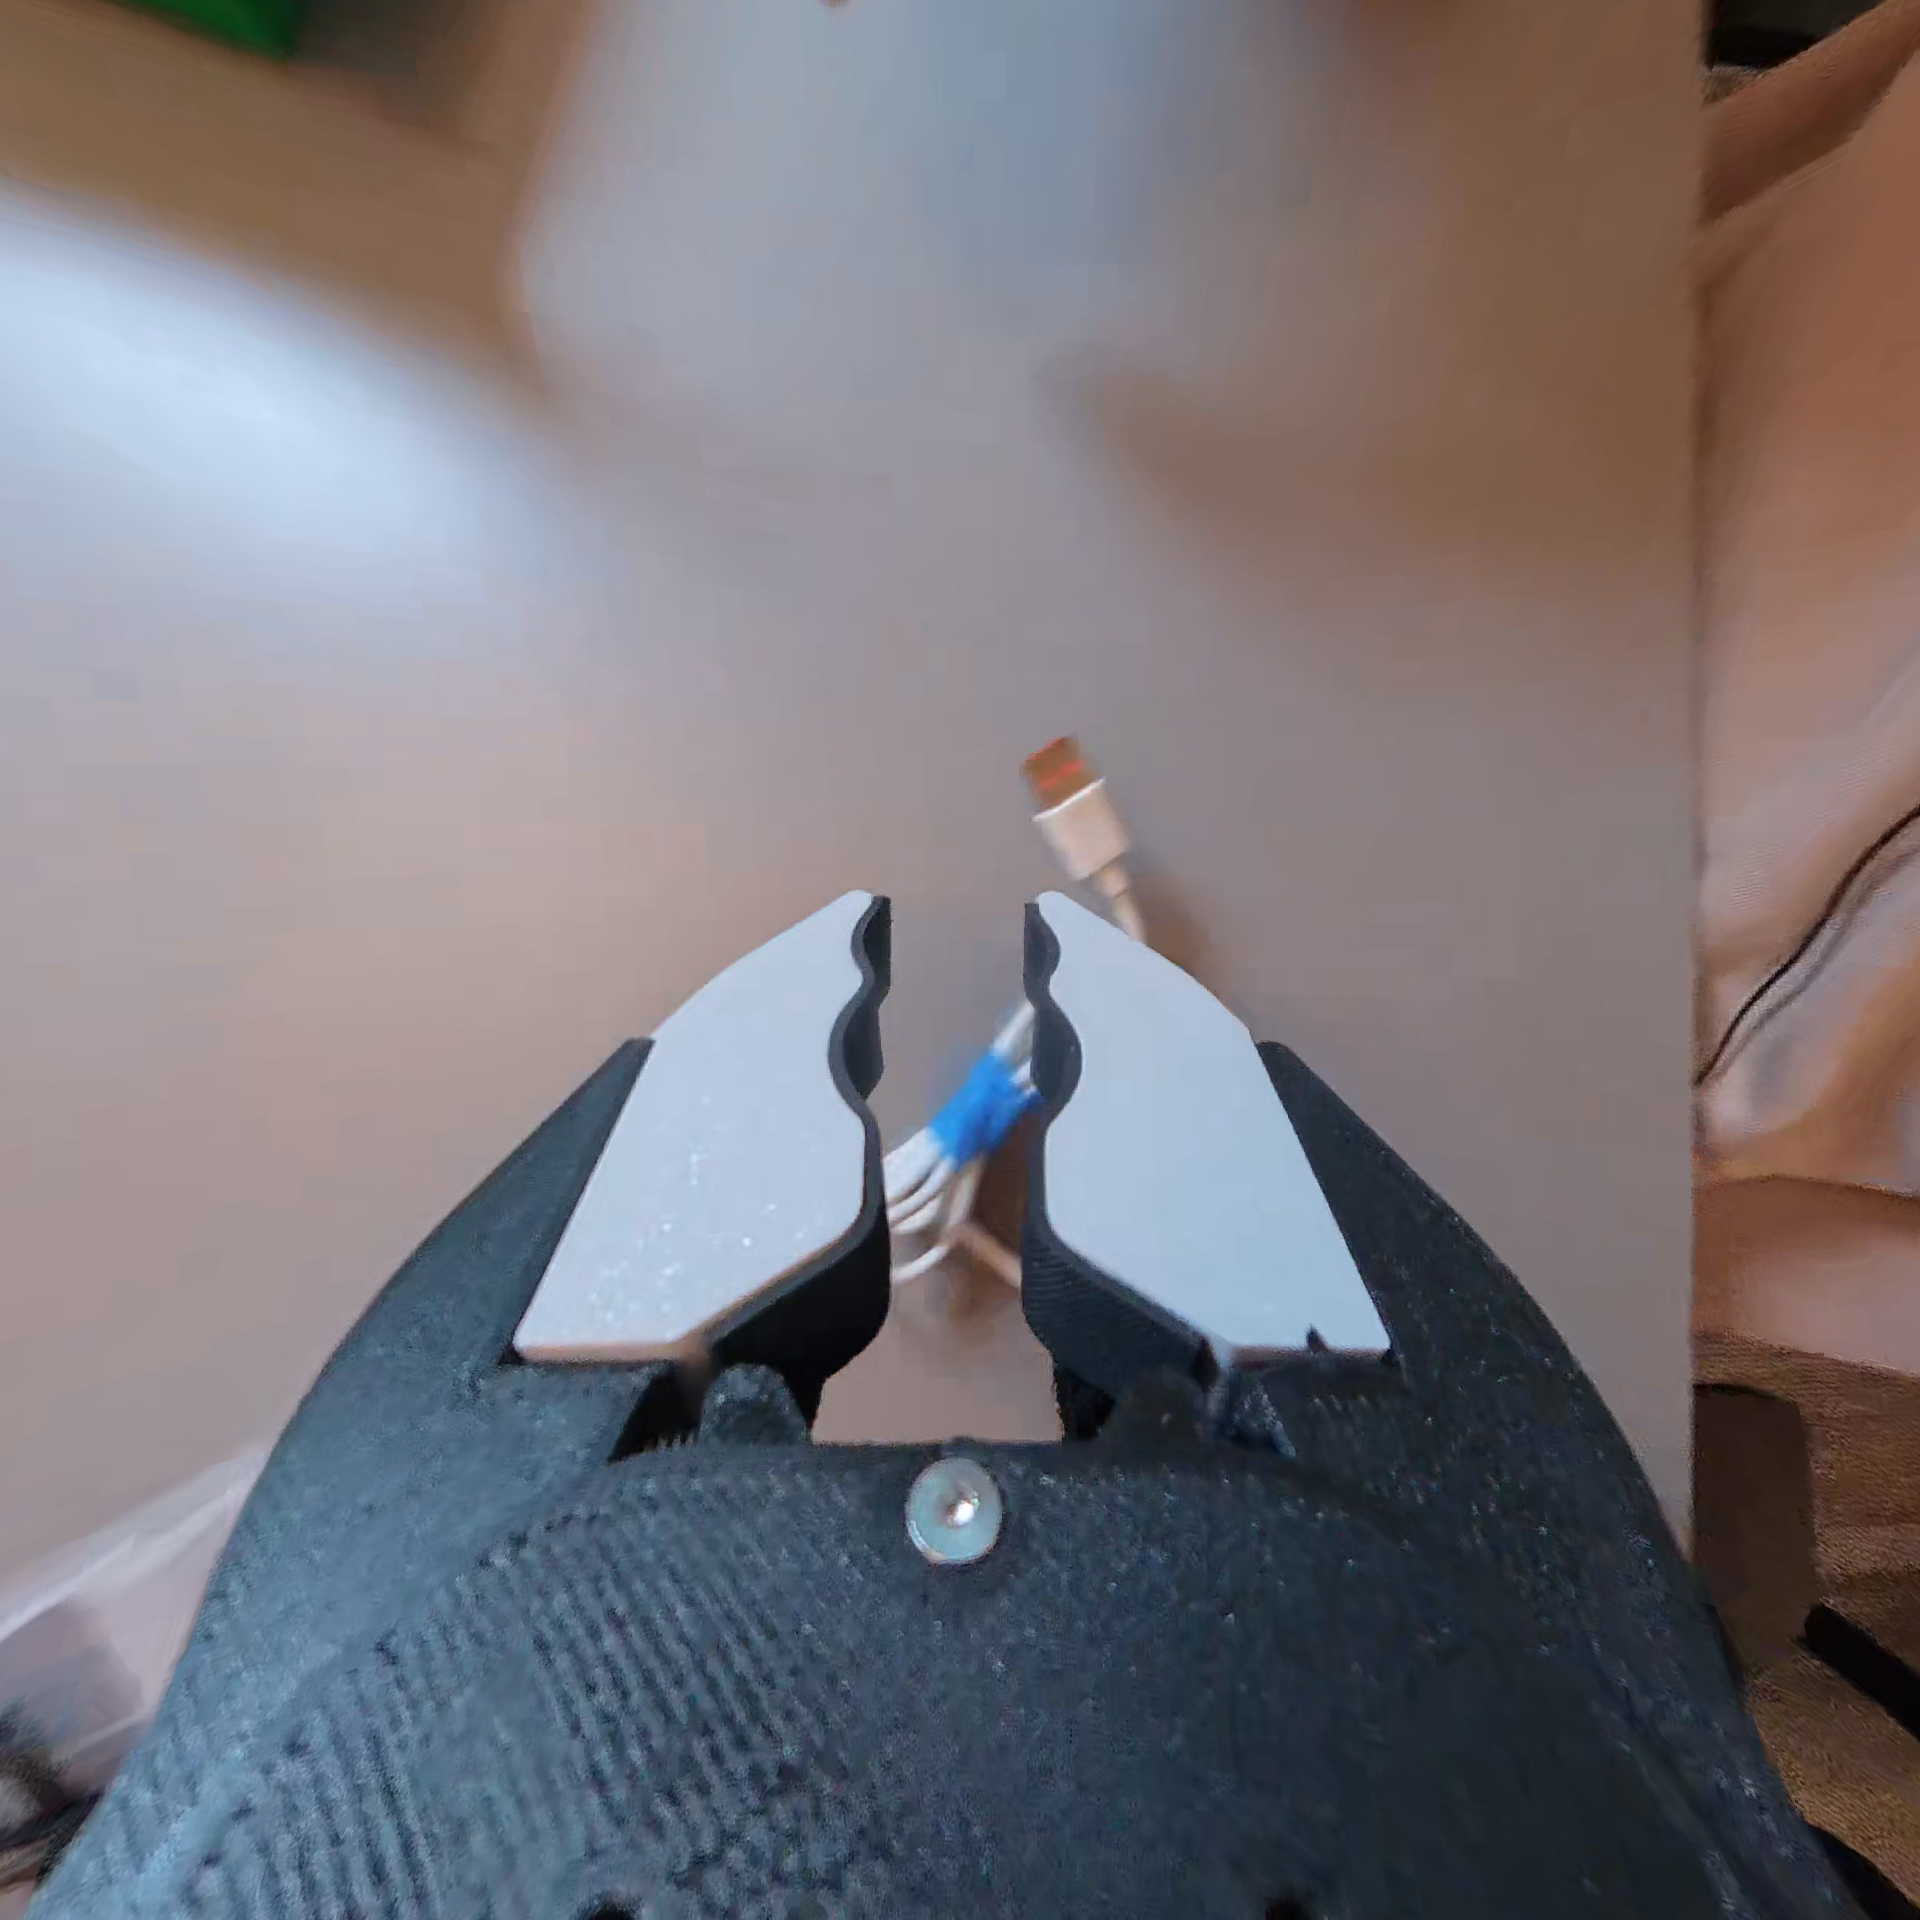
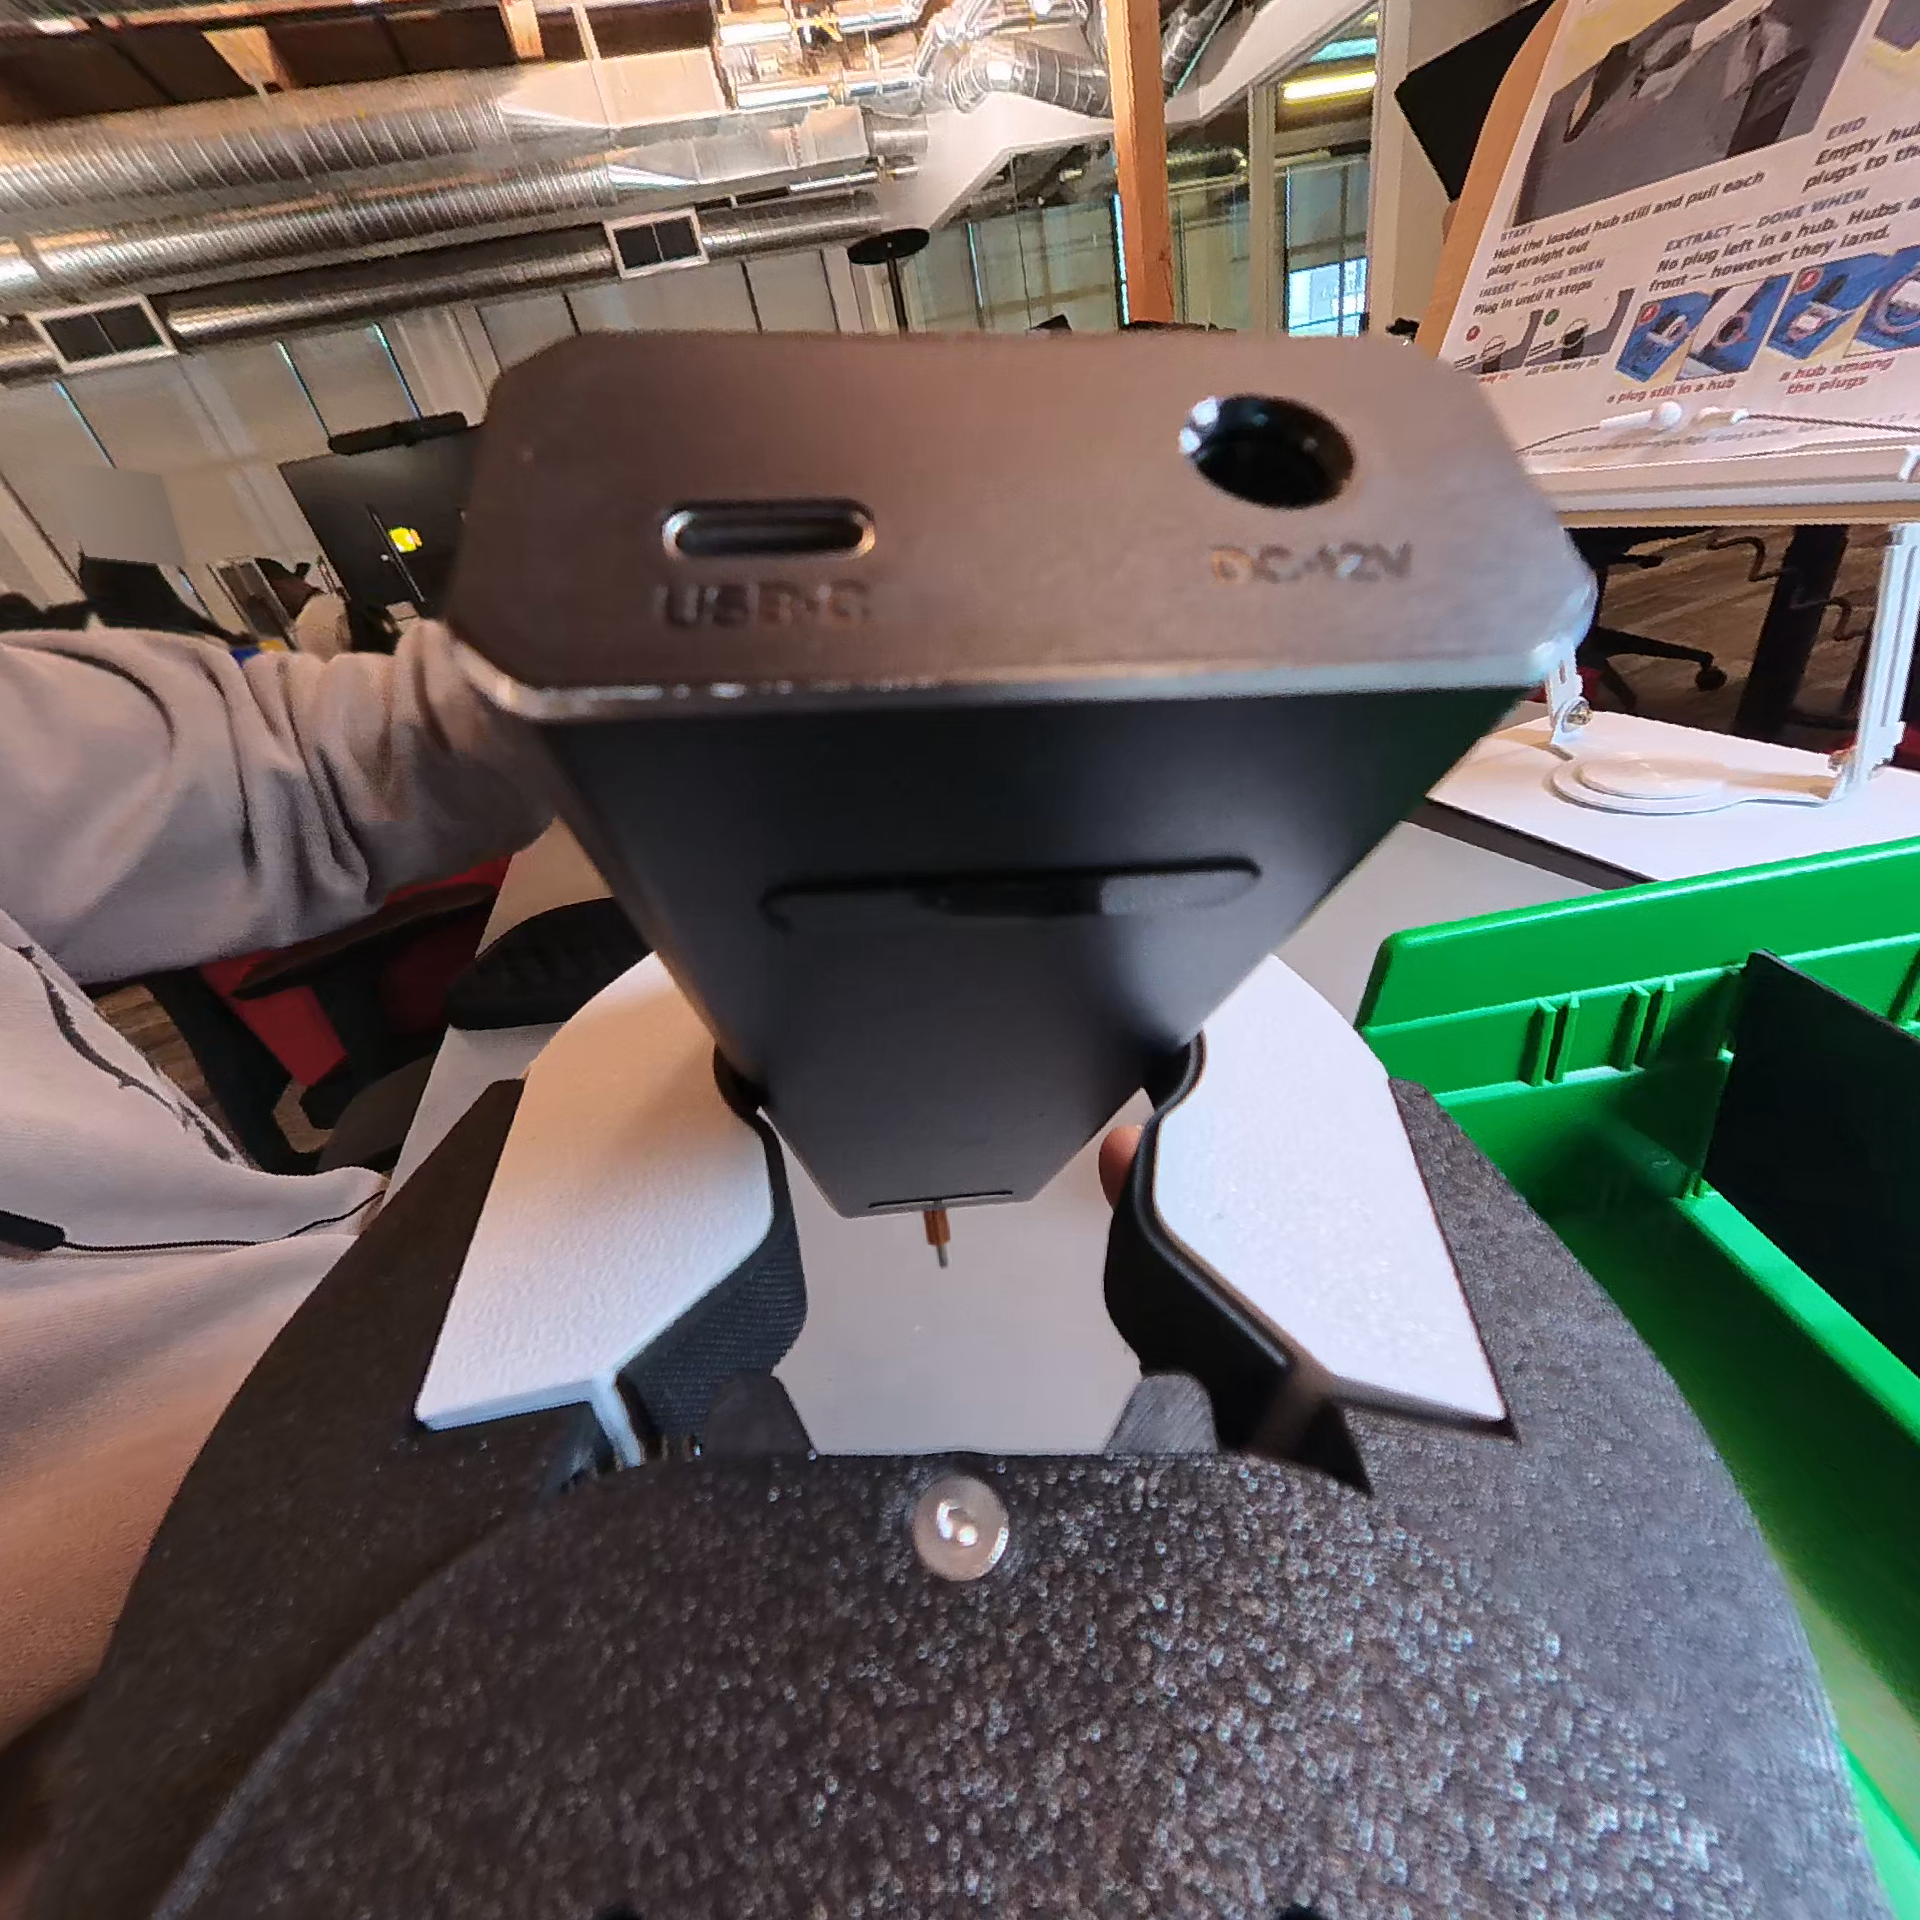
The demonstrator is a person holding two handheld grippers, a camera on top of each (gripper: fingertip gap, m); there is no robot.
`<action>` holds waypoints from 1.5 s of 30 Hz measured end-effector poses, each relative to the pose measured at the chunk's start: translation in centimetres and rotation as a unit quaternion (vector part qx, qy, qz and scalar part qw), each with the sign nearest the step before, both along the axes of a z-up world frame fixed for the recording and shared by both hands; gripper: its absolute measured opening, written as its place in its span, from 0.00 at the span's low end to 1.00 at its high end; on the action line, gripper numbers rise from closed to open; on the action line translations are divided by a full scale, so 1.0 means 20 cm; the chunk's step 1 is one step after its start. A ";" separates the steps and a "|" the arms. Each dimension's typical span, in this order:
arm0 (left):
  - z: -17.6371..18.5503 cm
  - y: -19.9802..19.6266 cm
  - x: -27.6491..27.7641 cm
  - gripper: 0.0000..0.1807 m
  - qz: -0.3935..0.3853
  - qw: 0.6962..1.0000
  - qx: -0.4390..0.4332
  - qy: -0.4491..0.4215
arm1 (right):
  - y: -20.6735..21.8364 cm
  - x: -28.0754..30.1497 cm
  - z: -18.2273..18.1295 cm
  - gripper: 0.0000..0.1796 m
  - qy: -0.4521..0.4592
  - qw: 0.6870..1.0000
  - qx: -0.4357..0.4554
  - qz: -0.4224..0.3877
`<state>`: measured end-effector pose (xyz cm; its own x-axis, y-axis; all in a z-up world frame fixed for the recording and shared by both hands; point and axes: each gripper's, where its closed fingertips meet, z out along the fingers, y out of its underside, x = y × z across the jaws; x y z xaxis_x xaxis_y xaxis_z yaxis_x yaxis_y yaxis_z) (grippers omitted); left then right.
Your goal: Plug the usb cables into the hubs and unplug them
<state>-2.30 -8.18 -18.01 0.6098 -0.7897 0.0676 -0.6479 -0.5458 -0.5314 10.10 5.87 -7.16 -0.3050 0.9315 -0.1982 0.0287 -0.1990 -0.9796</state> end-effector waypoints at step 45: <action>0.21 0.22 0.33 0.10 -0.001 0.960 0.231 -0.155 | -0.24 0.00 -0.06 0.40 0.018 0.992 0.025 0.124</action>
